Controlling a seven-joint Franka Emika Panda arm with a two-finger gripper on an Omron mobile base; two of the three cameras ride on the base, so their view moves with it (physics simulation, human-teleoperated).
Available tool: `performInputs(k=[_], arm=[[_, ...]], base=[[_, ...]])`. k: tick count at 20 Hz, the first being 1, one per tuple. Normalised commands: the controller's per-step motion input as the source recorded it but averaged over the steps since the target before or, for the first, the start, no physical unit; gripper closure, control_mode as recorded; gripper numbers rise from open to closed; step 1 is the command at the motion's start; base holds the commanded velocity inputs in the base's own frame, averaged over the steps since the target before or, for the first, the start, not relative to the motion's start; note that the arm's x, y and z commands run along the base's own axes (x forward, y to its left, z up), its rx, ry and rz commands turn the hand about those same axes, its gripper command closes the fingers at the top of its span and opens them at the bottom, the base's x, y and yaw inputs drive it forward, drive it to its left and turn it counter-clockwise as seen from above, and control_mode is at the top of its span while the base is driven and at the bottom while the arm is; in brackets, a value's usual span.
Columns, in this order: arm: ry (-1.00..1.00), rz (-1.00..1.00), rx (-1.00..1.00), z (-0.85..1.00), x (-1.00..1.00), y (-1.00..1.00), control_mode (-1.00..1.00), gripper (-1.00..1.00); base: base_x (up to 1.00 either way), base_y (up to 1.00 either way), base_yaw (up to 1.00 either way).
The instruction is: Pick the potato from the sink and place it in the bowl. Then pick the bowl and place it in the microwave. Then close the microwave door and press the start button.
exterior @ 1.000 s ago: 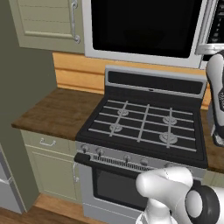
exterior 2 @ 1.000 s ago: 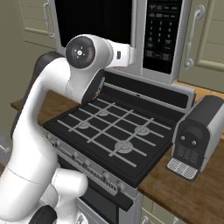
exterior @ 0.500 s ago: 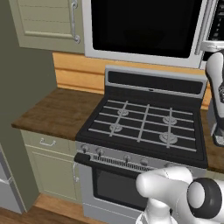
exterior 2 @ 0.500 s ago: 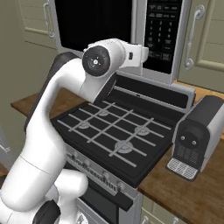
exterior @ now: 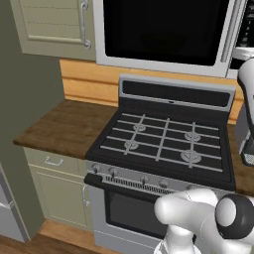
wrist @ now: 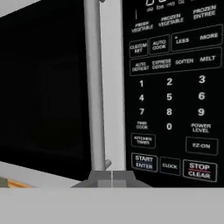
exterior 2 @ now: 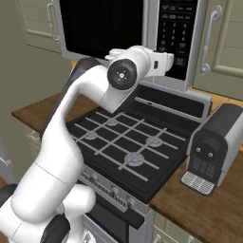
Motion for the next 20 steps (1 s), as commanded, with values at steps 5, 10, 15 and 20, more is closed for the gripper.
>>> performInputs(k=[5, 10, 15, 20], arm=[[0.00, 0.00, 0.00, -0.17, 0.33, -0.07, -1.00, 1.00], [-0.01, 0.00, 0.00, -0.05, 0.17, -0.25, -1.00, 1.00], [0.00, 0.00, 0.00, -0.02, 0.29, -0.10, -1.00, 1.00], [0.00, 0.00, 0.00, -0.03, 0.24, -0.13, -1.00, 1.00]], base=[[0.00, 0.00, 0.00], [0.00, 0.00, 0.00], [0.00, 0.00, 0.00], [0.00, 0.00, 0.00]])
